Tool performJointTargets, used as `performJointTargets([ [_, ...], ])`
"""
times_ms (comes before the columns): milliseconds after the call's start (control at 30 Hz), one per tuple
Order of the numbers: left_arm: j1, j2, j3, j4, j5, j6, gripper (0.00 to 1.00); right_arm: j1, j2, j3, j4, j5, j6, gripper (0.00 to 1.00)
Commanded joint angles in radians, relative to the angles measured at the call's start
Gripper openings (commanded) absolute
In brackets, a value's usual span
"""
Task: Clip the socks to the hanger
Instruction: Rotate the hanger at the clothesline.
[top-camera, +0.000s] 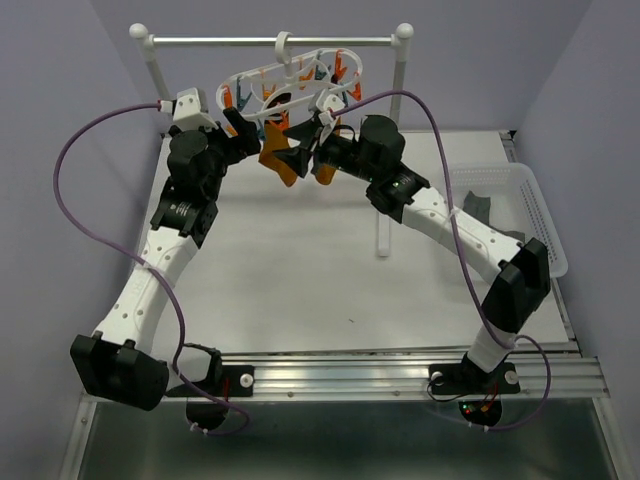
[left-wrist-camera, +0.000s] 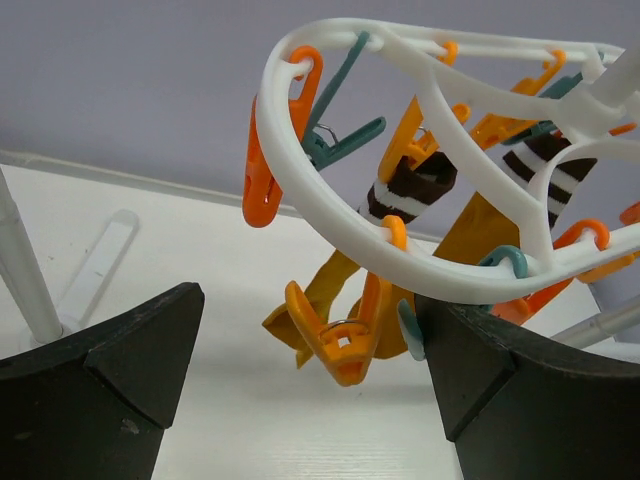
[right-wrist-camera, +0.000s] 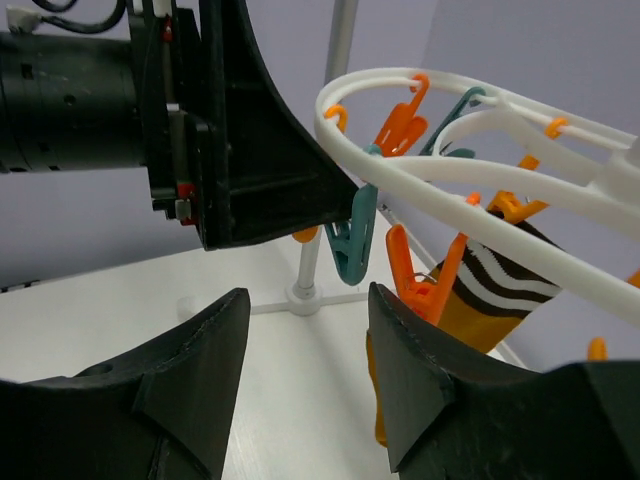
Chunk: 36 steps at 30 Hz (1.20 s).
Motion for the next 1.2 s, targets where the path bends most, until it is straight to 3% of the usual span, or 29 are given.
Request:
performJointTargets([
  [0,0.003,-0.004,0.065,0.085,-0.007,0.007,0.99,0.001,-0.083,-0.043,0.012,0.112,-0.028,0.56],
  [533,0.001,0.056,0.136,0.075,-0.223,-0.025,0.99,-0.084,-0.334,-0.330,0.007,0.456,-0.015,0.58],
  [1033,0.003,0.069,0.153,0.069,-0.194,0.000,0.99,-0.158,-0.388,-0.379,0.009,0.458,0.015,0.58],
  [1167,0.003,0.060,0.157,0.048,-0.185,0.000,0.99,-0.167,-0.410,-0.399,0.007,0.469,0.026,0.63],
])
